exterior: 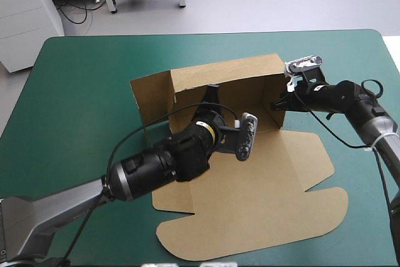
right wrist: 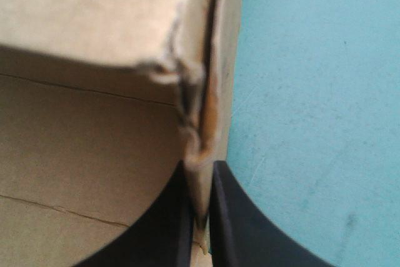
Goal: Fold the box
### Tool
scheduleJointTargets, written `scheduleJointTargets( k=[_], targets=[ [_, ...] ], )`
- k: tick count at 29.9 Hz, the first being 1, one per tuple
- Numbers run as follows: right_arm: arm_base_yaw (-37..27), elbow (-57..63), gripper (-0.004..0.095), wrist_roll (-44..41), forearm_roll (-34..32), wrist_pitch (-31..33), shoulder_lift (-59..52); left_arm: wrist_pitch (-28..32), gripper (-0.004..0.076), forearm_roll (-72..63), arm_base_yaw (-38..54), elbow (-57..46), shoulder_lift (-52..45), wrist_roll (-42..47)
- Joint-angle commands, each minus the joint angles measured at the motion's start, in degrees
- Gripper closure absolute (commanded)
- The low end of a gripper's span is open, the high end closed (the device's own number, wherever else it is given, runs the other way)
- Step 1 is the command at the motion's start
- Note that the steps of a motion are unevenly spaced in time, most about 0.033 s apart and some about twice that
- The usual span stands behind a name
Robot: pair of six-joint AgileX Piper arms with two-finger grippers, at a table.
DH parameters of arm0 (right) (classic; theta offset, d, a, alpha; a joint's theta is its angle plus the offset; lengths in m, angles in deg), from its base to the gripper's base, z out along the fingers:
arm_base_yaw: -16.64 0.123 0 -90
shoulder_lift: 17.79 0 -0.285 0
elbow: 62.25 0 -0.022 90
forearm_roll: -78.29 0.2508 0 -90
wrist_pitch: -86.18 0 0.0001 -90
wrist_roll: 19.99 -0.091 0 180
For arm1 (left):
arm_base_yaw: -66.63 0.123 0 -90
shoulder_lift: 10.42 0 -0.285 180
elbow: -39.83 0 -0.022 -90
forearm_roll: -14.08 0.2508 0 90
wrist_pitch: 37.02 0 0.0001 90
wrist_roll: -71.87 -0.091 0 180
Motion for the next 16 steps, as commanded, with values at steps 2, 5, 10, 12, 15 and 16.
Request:
scheduleJointTargets(
  k=[2, 5, 10, 12, 15, 16],
  targets=[
    [0.1, -1.6, 0.0930, -0.7, -0.1, -0.3, -2.1, -9.1, 0.0731, -18.3, 6.1, 11.6, -2.4, -10.5],
    [0.1, -1.6, 0.0930, -1.6, -0.2, -0.3, -2.1, -10.6, 0.0731, -25.4, 11.6, 17.8, -2.4, -10.5],
    [0.1, -1.6, 0.0931, -1.6, -0.4, -0.3, -2.1, -9.8, 0.0731, -40.4, 21.9, 24.9, -2.4, -11.4],
    [0.1, -1.6, 0.0930, -1.6, -0.4, -0.3, -2.1, -10.2, 0.0731, -47.3, 27.5, 25.9, -2.4, -11.4],
    [0.1, -1.6, 0.0930, -1.8, -0.4, -0.1, -2.1, -11.2, 0.0731, -54.3, 36.1, 25.9, -2.4, -11.4],
    [0.1, -1.6, 0.0930, -1.8, -0.4, -0.1, -2.1, -11.2, 0.0731, -56.0, 38.7, 25.9, -2.4, -11.4]
  ],
)
